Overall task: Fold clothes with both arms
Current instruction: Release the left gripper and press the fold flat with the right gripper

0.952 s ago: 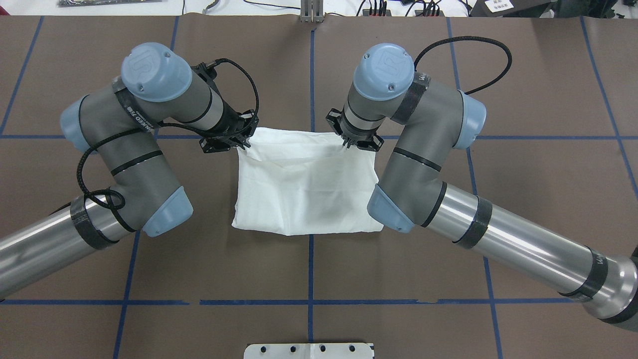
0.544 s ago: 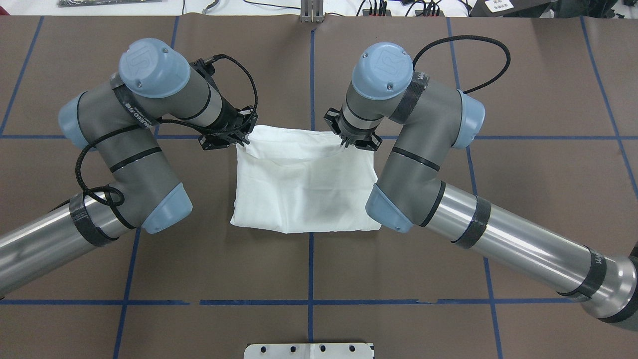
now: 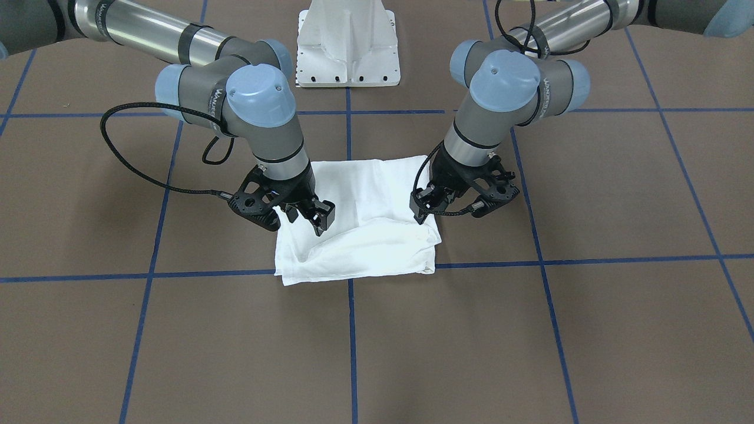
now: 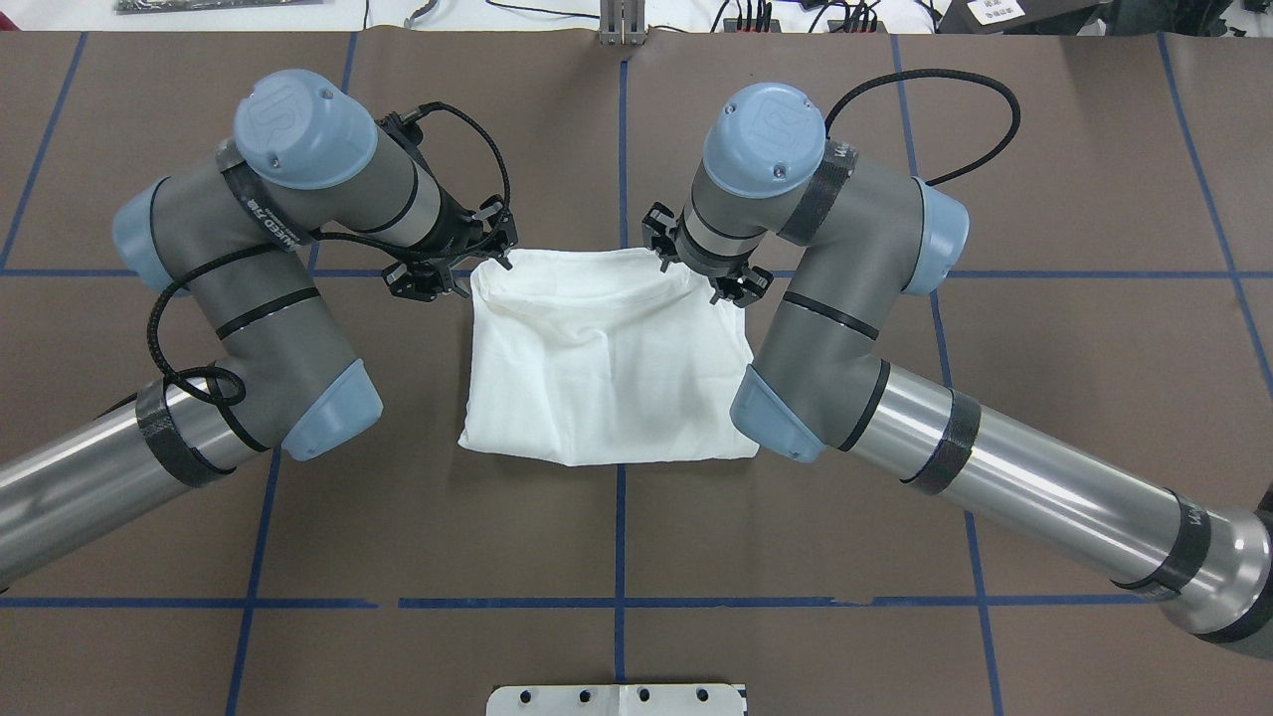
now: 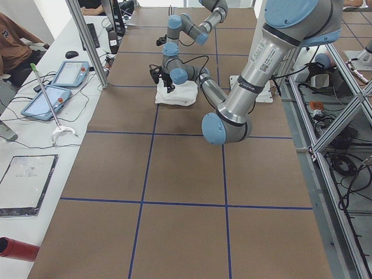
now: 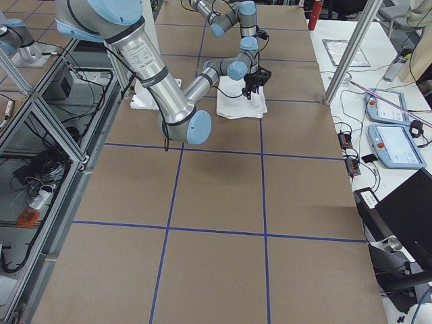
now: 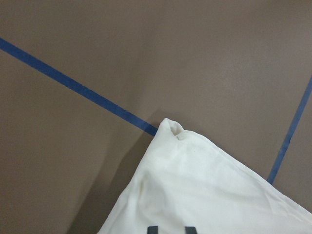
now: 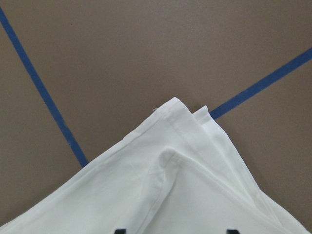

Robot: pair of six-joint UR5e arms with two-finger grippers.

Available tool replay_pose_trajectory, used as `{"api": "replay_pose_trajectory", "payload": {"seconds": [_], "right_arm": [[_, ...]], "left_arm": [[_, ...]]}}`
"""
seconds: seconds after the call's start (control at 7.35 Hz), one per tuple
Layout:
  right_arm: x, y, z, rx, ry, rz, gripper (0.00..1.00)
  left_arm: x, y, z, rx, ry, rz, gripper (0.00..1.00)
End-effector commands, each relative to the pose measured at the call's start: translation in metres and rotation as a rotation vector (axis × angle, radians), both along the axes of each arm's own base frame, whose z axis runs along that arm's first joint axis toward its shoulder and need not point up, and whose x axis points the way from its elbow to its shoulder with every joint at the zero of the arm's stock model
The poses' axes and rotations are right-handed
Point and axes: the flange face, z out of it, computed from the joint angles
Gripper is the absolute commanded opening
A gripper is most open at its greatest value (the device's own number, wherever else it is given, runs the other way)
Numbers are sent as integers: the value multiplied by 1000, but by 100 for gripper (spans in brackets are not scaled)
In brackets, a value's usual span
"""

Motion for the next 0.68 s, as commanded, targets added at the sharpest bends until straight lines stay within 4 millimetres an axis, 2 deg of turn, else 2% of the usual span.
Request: {"api": "replay_pose_trajectory", "payload": {"seconds": [0.0, 0.14, 0.27, 0.41, 0.54], "right_arm": [[1, 4, -9, 15, -25, -12, 100], [-18, 25, -12, 67, -35, -77, 100], [-38, 47, -24, 168, -24, -171, 100], [-53, 61, -22, 265, 11, -242, 100], [-65, 71, -20, 369, 68, -302, 100]], "left_arm": [[-20, -17, 4, -4, -16, -35, 100], [-32, -25, 11, -2, -37, -43, 100], [-42, -29, 23, 45, -71, -13, 100], [-61, -38, 38, 90, -101, 5, 100], [-79, -49, 42, 123, -118, 4, 100]]}}
